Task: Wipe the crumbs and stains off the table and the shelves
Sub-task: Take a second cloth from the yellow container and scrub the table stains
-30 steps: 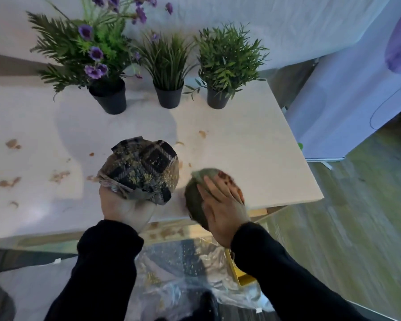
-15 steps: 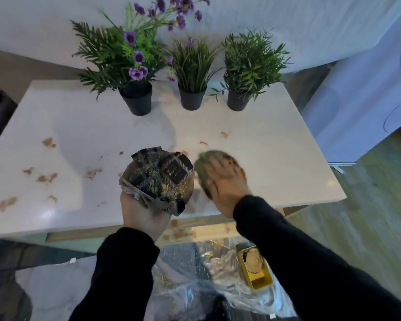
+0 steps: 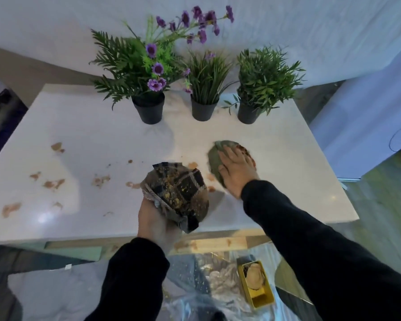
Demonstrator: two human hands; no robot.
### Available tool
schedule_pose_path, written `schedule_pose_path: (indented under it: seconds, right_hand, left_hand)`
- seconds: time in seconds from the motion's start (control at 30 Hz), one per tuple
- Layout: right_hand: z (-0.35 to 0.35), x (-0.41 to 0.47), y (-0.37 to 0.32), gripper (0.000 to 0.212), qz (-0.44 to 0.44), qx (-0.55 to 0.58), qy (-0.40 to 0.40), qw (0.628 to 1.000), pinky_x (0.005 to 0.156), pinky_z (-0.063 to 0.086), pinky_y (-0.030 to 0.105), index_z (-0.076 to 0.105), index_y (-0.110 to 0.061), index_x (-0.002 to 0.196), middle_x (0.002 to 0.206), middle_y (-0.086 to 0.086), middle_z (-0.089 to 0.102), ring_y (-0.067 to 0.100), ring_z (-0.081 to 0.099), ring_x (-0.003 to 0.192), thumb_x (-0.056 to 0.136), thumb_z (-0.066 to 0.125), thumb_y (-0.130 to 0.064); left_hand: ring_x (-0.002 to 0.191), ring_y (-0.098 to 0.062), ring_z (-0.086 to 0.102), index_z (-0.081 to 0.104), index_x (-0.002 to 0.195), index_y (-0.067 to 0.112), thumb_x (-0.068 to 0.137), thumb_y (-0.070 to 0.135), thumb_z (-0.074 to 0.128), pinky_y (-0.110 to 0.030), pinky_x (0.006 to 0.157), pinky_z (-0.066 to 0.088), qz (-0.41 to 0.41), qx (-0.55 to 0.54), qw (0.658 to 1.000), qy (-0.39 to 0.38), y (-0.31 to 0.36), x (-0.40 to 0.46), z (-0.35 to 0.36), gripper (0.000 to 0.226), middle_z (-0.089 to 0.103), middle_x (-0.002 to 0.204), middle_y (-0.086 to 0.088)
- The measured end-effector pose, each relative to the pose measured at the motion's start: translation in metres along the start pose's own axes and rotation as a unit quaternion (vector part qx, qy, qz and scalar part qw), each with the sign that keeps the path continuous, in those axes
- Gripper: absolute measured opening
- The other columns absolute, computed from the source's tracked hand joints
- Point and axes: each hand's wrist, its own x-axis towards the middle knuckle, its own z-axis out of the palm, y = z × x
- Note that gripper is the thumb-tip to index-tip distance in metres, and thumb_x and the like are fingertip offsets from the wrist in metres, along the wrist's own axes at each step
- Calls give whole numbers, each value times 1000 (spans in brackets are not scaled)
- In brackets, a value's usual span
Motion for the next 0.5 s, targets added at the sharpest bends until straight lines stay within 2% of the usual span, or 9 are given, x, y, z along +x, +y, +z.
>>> schedule_pose_path:
  seconds: [0.07,0.13,0.2,0.23,0.3,0.4,0.47,0.5]
  right_hand:
    - [6,-46,3,56,-62,2,-10,998,124,-5,34,20,-29,161,170,-11,4,16,0,156,107,23,-43]
    - [8,-74,21,63,-93,-18,-31,995,122,-5,31,22,-32,161,169,-11,7,15,2,156,101,11,-51]
    - [1,-65,47,72,-58,-30,-24,998,123,1,33,23,-31,160,169,-8,10,18,8,156,95,4,-53]
    - [-4,-47,57,69,-21,-29,-6,999,124,4,36,23,-30,160,170,-7,11,21,10,156,97,6,-52]
    - [-14,-4,57,60,43,-22,12,999,126,7,41,20,-28,161,171,-4,8,24,8,156,104,17,-46]
    - [-9,32,12,57,50,-2,19,999,126,6,45,18,-28,161,171,-5,5,24,4,156,106,25,-42]
    - [1,20,-12,57,2,3,10,1000,126,2,43,17,-28,162,171,-8,2,22,2,157,106,25,-41]
    - [5,5,-16,57,-28,5,2,1000,125,-1,41,17,-29,162,170,-10,2,20,0,157,107,24,-41]
  left_hand:
    - [100,-32,71,63,126,5,106,36,37,-42,80,60,11,15,1000,19,6,12,4,45,69,118,-16]
    - [73,-25,64,61,112,8,105,30,42,-33,65,53,24,44,998,26,15,24,10,30,64,93,-13]
    - [59,-18,55,58,108,12,105,22,47,-27,56,47,68,87,993,40,23,31,13,15,58,79,-7]
    - [55,-16,56,60,109,11,105,20,50,-26,52,47,92,116,988,52,26,31,15,14,62,75,-6]
    - [51,-18,59,66,112,11,102,21,55,-28,47,50,114,184,973,78,28,25,12,18,70,74,-5]
    - [51,-24,55,71,108,6,99,25,60,-32,48,49,127,248,955,105,27,22,-4,23,69,77,-12]
    - [53,-23,55,75,96,9,99,31,62,-32,52,47,163,343,914,142,29,27,-13,26,68,74,-12]
    - [54,-22,56,75,88,12,99,35,62,-31,53,46,191,416,874,163,33,29,-16,29,68,70,-7]
